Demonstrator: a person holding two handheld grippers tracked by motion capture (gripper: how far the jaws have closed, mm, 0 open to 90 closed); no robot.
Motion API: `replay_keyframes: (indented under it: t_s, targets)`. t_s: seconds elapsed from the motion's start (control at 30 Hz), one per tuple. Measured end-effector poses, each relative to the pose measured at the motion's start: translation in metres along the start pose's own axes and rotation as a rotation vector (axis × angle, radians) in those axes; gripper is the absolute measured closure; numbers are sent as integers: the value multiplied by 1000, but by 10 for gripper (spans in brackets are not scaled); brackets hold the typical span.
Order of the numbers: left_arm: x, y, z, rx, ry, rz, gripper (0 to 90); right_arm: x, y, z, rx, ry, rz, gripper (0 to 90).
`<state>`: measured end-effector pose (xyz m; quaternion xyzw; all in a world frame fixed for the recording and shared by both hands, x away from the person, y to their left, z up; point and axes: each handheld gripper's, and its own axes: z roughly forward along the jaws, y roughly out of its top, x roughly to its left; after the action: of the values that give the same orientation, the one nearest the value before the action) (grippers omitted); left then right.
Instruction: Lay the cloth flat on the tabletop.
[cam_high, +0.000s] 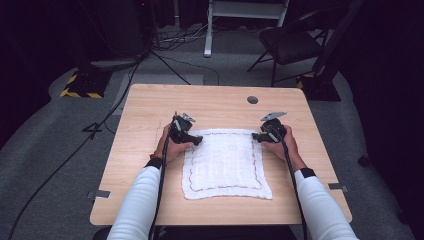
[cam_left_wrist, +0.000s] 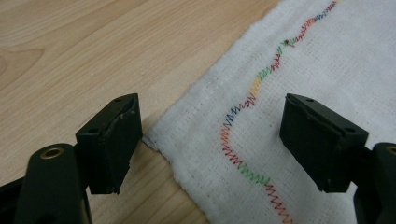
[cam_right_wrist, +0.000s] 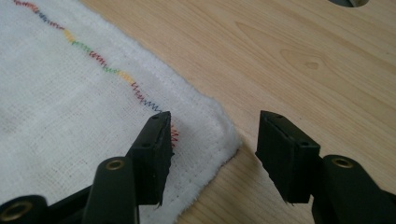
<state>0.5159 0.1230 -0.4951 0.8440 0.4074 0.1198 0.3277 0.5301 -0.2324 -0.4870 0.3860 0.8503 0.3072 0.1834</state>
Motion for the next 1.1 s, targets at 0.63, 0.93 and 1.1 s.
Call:
replay_keyframes:
  t_s: [0.63,0.93,1.1]
  targets:
    - [1,14,-2,14,-80,62,793,5,6,-5,-12,68,-27,858]
    - [-5,34,-33,-92,-54,129,804,4,16,-42,-139,-4,-72,862]
    - [-6,44,-48,-143,-55,131,805,2,23,-60,-187,-31,-80,863]
